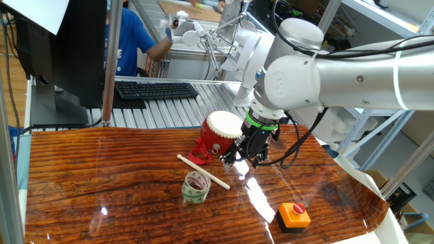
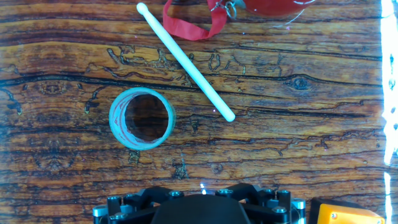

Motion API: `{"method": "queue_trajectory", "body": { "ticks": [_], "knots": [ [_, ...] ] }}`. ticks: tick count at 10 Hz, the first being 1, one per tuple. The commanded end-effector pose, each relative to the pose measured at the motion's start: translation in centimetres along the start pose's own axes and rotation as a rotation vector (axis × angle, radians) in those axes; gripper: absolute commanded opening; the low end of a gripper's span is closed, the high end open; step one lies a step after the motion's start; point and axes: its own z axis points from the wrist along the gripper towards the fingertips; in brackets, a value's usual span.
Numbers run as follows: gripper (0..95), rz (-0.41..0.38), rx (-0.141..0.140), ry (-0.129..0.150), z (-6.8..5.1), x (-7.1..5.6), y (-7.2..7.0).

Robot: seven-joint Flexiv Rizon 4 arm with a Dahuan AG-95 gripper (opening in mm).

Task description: Play the drum

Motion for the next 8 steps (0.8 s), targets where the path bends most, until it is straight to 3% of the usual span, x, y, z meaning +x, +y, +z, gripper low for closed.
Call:
{"method": "queue_trajectory", "body": {
  "ticks": [1,8],
  "knots": [
    [0.0,0.290,0.036,0.052,0.00,0.02,0.00],
    [0.0,0.288,0.035,0.053,0.04,0.08,0.01]
  ]
}}
